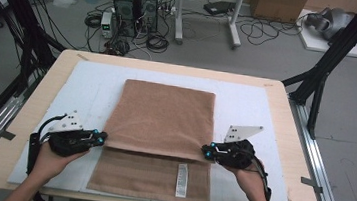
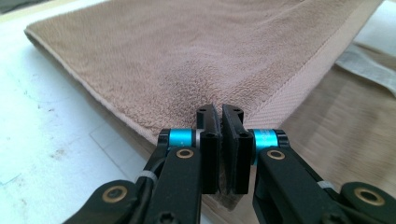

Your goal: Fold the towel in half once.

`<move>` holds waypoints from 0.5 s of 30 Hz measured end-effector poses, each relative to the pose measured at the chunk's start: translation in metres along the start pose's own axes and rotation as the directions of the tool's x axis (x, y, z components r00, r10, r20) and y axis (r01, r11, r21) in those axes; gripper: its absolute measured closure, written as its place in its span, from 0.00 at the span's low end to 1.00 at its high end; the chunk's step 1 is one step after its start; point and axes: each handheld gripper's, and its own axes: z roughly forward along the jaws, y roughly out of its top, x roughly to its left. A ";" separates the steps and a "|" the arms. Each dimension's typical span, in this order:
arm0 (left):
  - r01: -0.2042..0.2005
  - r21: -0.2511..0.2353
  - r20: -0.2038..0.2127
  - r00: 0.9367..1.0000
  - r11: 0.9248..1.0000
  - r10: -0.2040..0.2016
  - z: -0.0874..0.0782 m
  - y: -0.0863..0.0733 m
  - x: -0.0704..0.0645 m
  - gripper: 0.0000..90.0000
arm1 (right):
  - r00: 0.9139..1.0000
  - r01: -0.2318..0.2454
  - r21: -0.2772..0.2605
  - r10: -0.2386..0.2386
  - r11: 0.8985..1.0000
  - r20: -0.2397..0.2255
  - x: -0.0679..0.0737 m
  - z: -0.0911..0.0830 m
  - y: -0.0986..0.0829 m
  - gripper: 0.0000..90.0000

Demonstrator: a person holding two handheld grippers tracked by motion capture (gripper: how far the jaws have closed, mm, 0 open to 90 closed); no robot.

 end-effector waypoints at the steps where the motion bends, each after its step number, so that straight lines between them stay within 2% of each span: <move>1: 0.000 -0.006 0.003 1.000 1.000 0.000 -0.004 0.000 -0.003 0.95 | 1.000 0.014 -0.007 -0.014 1.000 -0.011 0.004 -0.003 0.002 0.94; 4: -0.030 -0.017 0.012 0.999 0.999 0.030 -0.021 -0.003 -0.020 0.95 | 0.998 0.043 -0.005 -0.043 0.999 -0.037 0.019 -0.015 0.007 0.94; 6: -0.044 -0.008 0.043 0.998 0.999 0.045 -0.031 -0.010 -0.031 0.95 | 0.996 0.059 -0.003 -0.059 0.998 -0.064 0.033 -0.022 0.006 0.94; 7: -0.056 0.001 0.061 0.997 0.998 0.056 -0.034 -0.016 -0.036 0.94 | 0.993 0.065 0.005 -0.064 0.998 -0.094 0.039 -0.023 0.003 0.93; 8: -0.054 0.010 0.077 0.996 0.999 0.053 -0.036 -0.022 -0.040 0.91 | 0.989 0.056 0.017 -0.053 0.998 -0.137 0.043 -0.022 -0.002 0.90; 9: -0.051 0.021 0.081 0.996 0.998 0.049 -0.036 -0.028 -0.042 0.83 | 0.986 0.054 0.028 -0.049 0.998 -0.157 0.046 -0.020 -0.007 0.86; 11: -0.043 0.033 0.087 0.995 0.999 0.040 -0.034 -0.035 -0.041 0.77 | 0.986 0.044 0.039 -0.037 0.998 -0.164 0.046 -0.014 -0.016 0.81; 15: -0.046 0.043 0.060 0.997 0.998 0.043 -0.018 -0.036 -0.032 0.74 | 0.992 0.012 0.049 -0.005 0.999 -0.130 0.033 -0.003 -0.024 0.73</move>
